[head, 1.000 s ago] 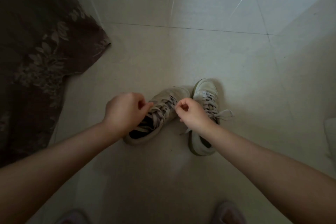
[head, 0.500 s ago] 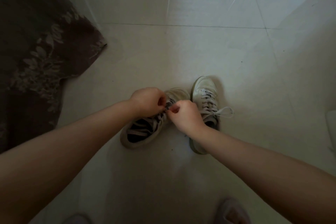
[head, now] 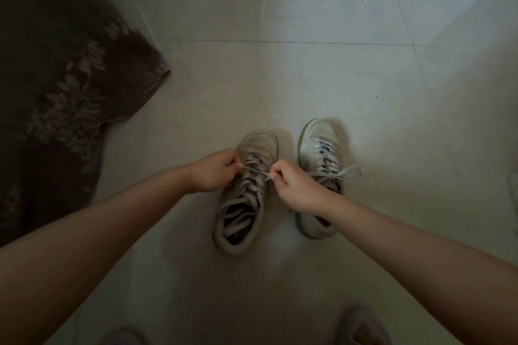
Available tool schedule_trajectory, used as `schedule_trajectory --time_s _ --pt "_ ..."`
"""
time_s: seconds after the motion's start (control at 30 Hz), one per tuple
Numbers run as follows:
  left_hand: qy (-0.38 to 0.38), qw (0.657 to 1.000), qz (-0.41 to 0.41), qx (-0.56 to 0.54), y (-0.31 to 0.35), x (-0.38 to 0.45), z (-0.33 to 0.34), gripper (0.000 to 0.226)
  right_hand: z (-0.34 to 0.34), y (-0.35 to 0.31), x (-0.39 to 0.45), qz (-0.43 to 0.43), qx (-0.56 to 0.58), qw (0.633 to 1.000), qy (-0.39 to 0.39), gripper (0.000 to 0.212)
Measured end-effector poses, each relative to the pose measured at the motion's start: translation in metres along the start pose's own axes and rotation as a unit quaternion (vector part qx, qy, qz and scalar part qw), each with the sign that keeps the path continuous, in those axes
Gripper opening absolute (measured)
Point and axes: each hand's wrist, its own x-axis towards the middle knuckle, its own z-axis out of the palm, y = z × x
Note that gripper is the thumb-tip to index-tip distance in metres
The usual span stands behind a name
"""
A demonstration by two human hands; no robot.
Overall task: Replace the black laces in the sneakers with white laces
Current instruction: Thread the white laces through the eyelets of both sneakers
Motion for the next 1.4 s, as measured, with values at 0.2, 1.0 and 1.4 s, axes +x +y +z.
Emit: schedule_trajectory --time_s 0.2,1.0,1.4 --pt "0.059 0.994 0.031 -0.086 -0.015 -0.003 0.004 0.012 0.003 0.007 0.002 -0.006 0.019 0.997 0.074 0.017" --pt "0.196 0.965 0.102 0.143 -0.014 -0.012 0.028 0.006 0.011 -0.005 -0.002 -0.026 -0.012 0.999 0.042 0.012" --pt "0.201 0.961 0.176 0.072 -0.026 -0.028 0.024 0.009 0.008 0.007 -0.015 -0.089 0.061 0.987 0.118 0.007"
